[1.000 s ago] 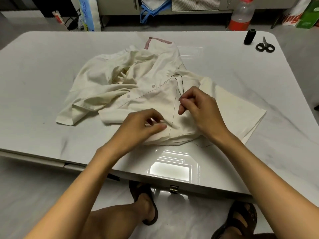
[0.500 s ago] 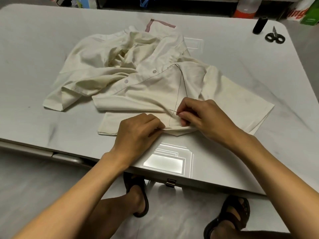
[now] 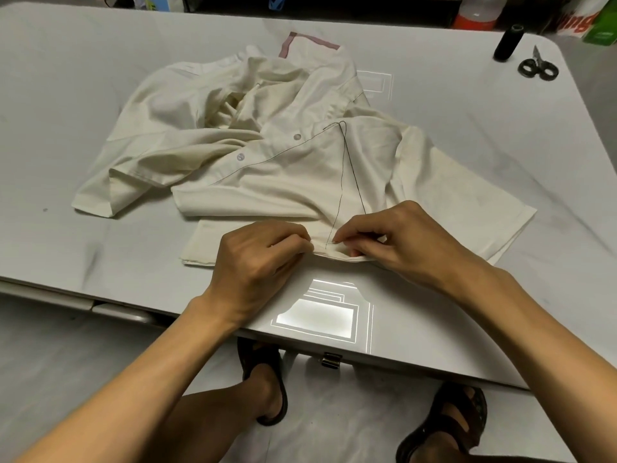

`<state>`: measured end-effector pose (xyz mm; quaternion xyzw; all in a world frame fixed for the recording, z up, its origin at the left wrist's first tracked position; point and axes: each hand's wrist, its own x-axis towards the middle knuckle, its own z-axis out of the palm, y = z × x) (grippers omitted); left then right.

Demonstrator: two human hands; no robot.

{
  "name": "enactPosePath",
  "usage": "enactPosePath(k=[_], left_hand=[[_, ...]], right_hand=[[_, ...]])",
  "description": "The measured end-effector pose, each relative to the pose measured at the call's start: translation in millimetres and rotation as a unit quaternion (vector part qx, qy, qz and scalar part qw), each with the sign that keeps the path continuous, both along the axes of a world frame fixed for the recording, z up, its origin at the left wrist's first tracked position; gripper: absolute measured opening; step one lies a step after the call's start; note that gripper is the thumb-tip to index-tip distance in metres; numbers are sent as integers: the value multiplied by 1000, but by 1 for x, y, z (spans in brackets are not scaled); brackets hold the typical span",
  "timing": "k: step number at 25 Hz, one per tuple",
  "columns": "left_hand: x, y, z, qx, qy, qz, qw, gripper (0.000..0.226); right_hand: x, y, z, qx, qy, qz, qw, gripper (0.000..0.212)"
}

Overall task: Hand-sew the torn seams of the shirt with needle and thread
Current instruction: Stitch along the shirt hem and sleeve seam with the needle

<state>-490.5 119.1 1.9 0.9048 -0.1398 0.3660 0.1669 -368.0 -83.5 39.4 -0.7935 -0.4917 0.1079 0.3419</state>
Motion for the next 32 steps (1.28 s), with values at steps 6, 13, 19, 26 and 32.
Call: enactPosePath(k=[6, 13, 19, 26, 32], left_hand=[[-1, 4, -6, -17, 84, -8, 996, 8], [5, 3, 1, -225, 208, 44, 951, 20], [-2, 8, -5, -124, 209, 52, 969, 31], [-2, 6, -3, -91, 158, 58, 982, 27], [0, 2, -5, -56, 50, 19, 997, 9]], right_hand=[[-5, 1, 2, 31, -4, -34, 999, 14], [-12, 0, -3, 24, -99, 8, 995, 12], [-6, -2, -6, 12, -111, 4, 994, 29], [-7, -5, -4, 3, -78, 14, 997, 30], [-10, -7, 8, 18, 53, -34, 998, 15]])
